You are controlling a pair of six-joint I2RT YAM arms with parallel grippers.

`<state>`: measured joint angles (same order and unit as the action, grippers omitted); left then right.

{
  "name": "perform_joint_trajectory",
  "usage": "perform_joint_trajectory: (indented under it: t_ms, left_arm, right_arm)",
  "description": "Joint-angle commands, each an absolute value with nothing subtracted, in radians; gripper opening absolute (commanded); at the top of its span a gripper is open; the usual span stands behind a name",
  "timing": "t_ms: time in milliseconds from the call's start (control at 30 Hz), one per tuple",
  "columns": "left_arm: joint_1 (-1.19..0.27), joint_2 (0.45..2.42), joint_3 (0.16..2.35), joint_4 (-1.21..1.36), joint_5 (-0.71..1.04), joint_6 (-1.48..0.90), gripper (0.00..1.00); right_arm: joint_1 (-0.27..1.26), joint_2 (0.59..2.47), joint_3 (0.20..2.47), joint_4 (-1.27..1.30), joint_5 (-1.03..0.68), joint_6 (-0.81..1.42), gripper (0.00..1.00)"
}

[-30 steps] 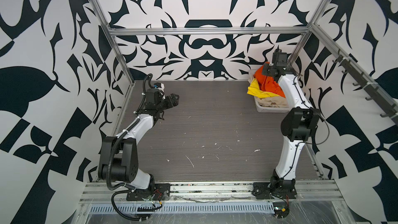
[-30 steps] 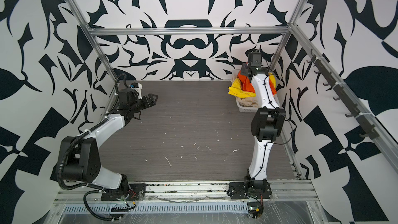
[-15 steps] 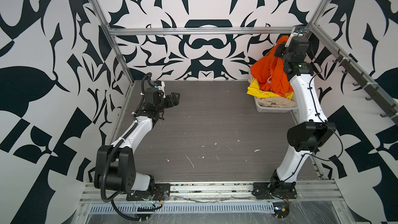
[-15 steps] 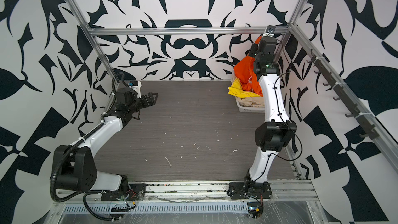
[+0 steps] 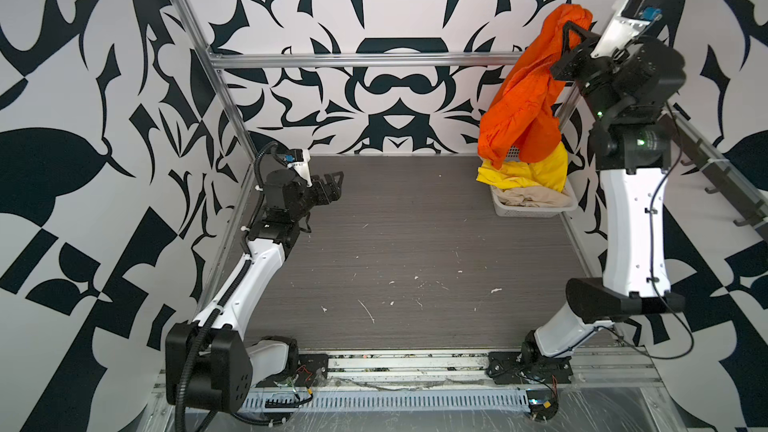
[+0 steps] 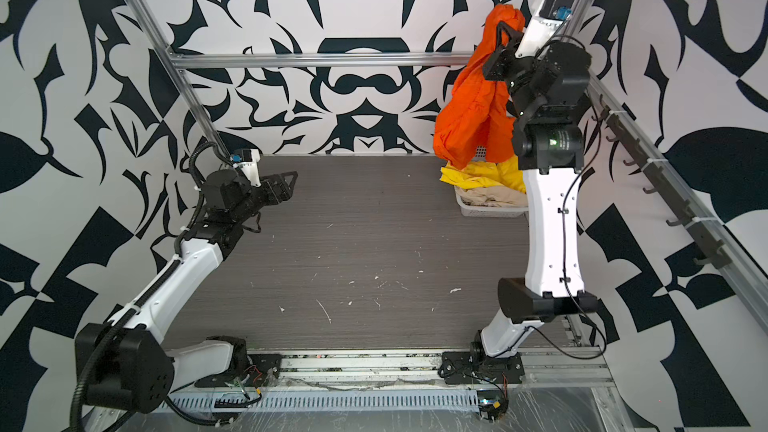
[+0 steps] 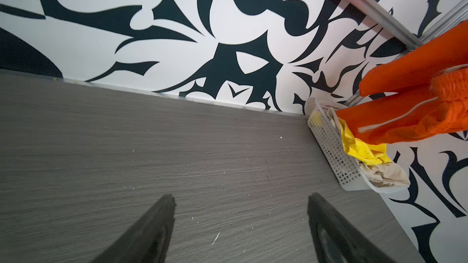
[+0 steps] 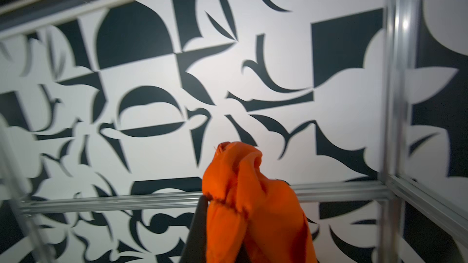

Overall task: Fold and stack the shorts
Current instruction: 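Lay the orange shorts on the table while the left gripper moves toward them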

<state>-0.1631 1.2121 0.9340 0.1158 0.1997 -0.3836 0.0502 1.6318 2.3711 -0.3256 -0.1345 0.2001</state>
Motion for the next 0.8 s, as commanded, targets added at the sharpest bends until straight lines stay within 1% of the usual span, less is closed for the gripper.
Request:
perform_joint_trajectory:
  t_ms: [0,200,367,533,633,700,767]
  left_arm:
    - [-0.166,1.168,0.915,0.088,0.143,-0.367,0.86]
    - [-0.166,1.125,0.895,0.041,0.073,-0.354,0.86]
    - [-0.166,1.105,0.888,-0.003,0.060,-0.364,0.86]
    - [-0.166,1.089,0.874,-0.048,0.032,-0.380,0.86]
    - [-0.166,1.079,0.873,-0.078,0.001,-0.395,0.86]
    - [-0.166,1.068,0.882,-0.126,-0.089,-0.432,0.87]
    - [-0.165,1.054,0.890,-0.173,-0.176,-0.448,0.88]
  right_arm:
    - [0.096,1.553,2.417,-0.254,-0.301,0.252,0.00]
    - [0.171,1.508,2.424,-0.272,-0.474,0.340,0.00]
    - [0.250,1.490,2.341,-0.259,-0.549,0.387,0.00]
    - [0.356,1.503,2.224,-0.247,-0.564,0.405,0.00]
    - [0.446,1.520,2.134,-0.210,-0.553,0.409,0.00]
    - [0.513,1.553,2.097,-0.185,-0.539,0.419,0.00]
    - [0.579,1.599,2.107,-0.180,-0.535,0.419,0.00]
